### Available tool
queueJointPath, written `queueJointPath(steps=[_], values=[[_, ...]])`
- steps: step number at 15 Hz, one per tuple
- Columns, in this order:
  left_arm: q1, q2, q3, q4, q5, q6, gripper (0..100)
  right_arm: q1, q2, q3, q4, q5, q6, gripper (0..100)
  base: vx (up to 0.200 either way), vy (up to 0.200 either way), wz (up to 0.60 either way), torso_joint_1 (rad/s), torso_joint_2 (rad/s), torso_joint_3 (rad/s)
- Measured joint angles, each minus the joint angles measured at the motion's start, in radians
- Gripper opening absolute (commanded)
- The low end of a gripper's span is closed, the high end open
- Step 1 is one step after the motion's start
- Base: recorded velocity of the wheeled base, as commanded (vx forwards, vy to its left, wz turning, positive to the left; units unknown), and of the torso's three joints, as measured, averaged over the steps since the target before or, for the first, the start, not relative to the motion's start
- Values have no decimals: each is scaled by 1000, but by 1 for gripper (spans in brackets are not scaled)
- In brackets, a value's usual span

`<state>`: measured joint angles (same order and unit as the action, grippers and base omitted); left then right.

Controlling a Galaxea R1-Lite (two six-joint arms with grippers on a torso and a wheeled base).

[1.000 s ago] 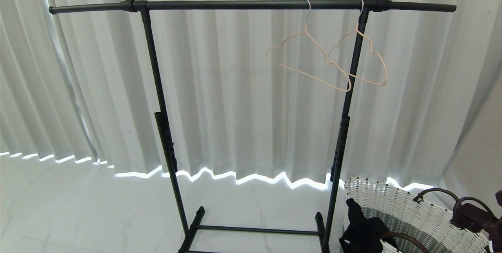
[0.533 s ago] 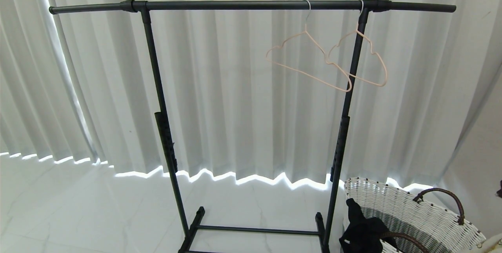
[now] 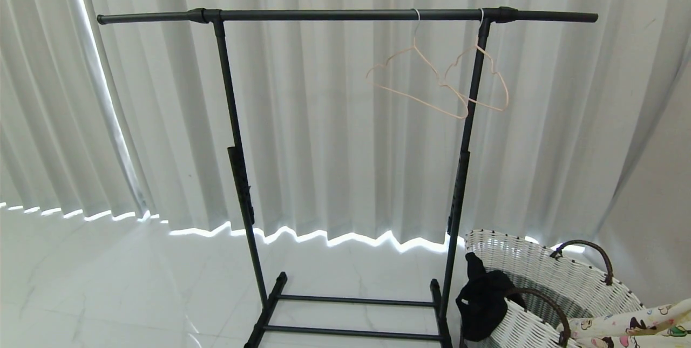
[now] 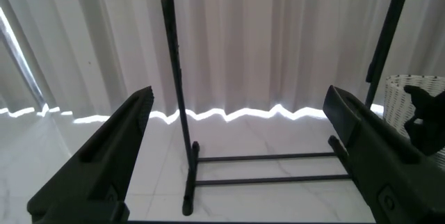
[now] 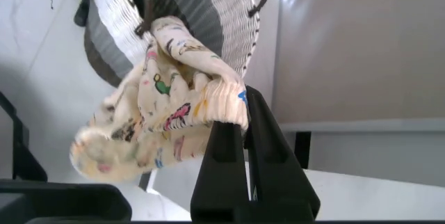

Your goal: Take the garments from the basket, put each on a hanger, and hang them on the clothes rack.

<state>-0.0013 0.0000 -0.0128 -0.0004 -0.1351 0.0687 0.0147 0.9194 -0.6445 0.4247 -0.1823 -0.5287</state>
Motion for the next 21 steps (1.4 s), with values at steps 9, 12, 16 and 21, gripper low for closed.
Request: queueJointPath(steps=[9, 12, 16, 21], values=[[0, 0, 0, 0, -19, -14, 100, 124, -10, -17, -3, 1, 0, 0, 0, 178, 0, 3, 2, 1], [0, 0, 0, 0, -75, -23, 100, 180, 2, -23, -4, 1, 3, 0, 0, 133, 0, 3, 3, -2], [0, 0, 1, -1, -86, -11, 100, 263, 63, -67, -5, 4, 16, 0, 0, 0, 0, 0, 0, 0], [0, 0, 2, -1, -96, 17, 100, 505, 173, -168, -5, 3, 252, 0, 0, 0, 0, 0, 0, 0]])
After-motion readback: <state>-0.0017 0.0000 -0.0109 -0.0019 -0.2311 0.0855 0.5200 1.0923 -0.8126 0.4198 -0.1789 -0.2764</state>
